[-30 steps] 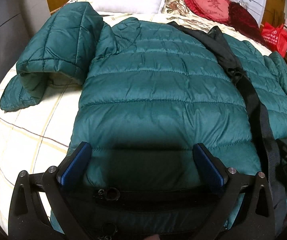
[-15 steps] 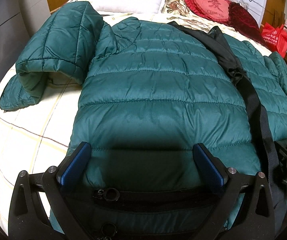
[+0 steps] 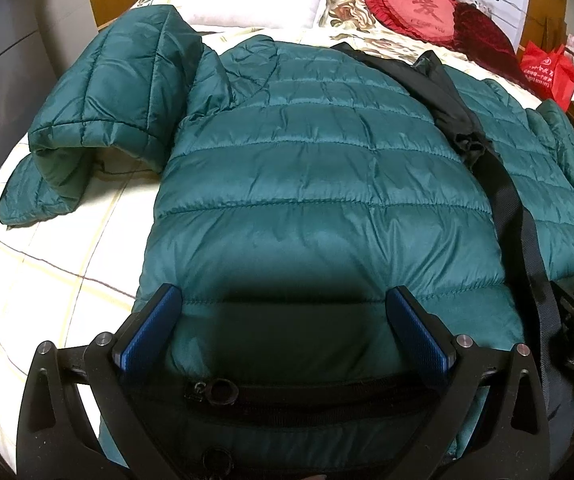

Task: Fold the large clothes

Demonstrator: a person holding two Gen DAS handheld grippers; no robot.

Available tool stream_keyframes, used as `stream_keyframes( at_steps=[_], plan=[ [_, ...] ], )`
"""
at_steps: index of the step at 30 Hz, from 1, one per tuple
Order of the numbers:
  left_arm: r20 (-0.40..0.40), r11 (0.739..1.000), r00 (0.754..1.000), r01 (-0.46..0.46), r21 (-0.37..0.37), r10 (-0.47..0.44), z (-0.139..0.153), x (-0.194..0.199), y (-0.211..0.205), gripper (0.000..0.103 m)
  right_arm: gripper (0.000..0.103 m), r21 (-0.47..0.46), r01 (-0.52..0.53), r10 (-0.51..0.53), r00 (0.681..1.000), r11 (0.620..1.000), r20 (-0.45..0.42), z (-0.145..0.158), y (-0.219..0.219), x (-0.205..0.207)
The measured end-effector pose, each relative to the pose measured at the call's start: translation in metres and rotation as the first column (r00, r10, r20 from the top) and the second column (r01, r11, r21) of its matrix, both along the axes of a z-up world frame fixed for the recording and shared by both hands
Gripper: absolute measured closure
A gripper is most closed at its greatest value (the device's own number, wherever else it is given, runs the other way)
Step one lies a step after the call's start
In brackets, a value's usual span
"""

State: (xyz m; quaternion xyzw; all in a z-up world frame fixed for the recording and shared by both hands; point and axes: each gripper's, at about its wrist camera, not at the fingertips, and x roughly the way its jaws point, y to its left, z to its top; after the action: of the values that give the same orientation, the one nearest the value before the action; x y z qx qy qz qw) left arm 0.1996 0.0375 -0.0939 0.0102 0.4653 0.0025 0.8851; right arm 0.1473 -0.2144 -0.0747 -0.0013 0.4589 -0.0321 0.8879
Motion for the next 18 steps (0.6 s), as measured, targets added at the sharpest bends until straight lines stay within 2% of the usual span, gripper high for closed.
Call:
stream_keyframes(
  at_steps=[18],
  plan=[
    [0.001, 1.0, 1.0, -0.001, 0.001, 0.001, 0.0, -0.0005, -0.0006, 0.0, 0.0, 0.001, -0.002, 0.002, 1.0, 1.0, 0.006, 0.0017, 0.0002, -0.0012]
  ],
)
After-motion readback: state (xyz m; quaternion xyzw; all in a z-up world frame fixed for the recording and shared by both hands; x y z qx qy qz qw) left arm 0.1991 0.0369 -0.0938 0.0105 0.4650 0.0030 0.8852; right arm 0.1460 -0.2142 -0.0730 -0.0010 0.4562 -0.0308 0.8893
